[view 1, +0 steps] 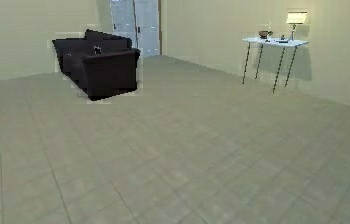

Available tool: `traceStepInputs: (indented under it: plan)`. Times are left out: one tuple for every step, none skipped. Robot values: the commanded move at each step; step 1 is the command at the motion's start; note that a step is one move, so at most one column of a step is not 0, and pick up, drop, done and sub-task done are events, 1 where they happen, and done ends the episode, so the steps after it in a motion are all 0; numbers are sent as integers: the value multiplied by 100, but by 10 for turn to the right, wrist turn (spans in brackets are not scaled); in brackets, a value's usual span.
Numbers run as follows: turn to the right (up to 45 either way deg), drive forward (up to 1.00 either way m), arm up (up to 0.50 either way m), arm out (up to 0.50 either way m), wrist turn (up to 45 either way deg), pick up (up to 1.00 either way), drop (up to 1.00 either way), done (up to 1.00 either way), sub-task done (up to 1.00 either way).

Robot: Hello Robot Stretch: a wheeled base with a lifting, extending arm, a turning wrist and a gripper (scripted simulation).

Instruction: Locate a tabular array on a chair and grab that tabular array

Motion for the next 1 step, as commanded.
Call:
traceStepInputs:
  plan:
    - [0,100,0,0,0,0,0,0,0]
